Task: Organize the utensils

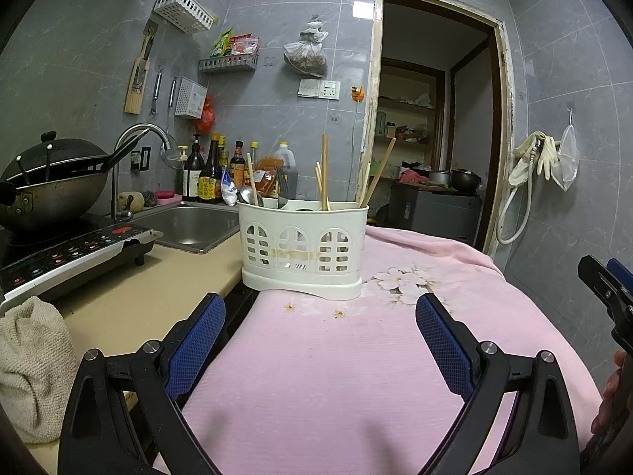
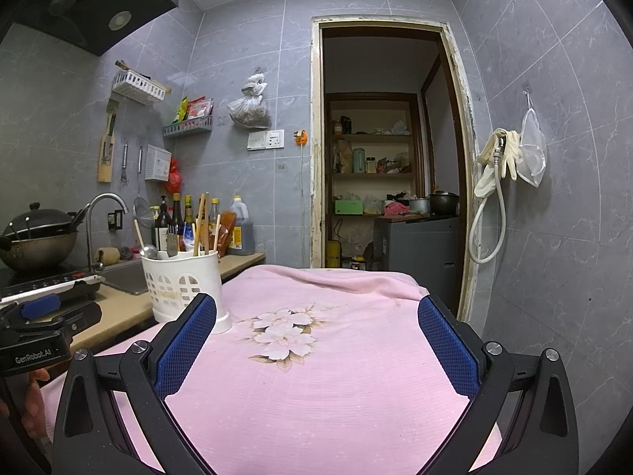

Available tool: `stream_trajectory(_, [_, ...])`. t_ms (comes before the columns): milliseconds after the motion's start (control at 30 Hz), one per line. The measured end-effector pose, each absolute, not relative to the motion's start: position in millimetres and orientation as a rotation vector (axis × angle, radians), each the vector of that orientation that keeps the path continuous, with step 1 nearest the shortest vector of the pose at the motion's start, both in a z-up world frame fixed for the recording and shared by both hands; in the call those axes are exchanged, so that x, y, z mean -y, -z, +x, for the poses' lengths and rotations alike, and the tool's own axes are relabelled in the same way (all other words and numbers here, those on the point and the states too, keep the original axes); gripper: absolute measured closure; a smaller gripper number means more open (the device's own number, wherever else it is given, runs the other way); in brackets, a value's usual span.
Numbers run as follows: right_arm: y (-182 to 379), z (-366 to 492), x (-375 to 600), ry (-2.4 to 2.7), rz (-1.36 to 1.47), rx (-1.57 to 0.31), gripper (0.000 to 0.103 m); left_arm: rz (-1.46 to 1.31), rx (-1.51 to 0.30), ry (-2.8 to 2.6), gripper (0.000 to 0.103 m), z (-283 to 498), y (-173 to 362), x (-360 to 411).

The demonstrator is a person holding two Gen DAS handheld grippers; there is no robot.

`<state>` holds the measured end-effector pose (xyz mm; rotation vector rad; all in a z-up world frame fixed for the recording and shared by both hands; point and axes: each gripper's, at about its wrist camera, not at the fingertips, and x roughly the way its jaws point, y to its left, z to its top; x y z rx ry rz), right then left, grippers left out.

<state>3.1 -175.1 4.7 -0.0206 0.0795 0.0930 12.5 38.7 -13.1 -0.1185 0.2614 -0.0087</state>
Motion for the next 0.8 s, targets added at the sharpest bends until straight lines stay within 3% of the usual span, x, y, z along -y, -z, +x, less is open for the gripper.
stream_trajectory(800, [-4.8,2.7,174.6,-0.094,-0.020,-0.080,0.000,-0.119,-0.262,0.013,0.008,10.8,13.8,-34.4])
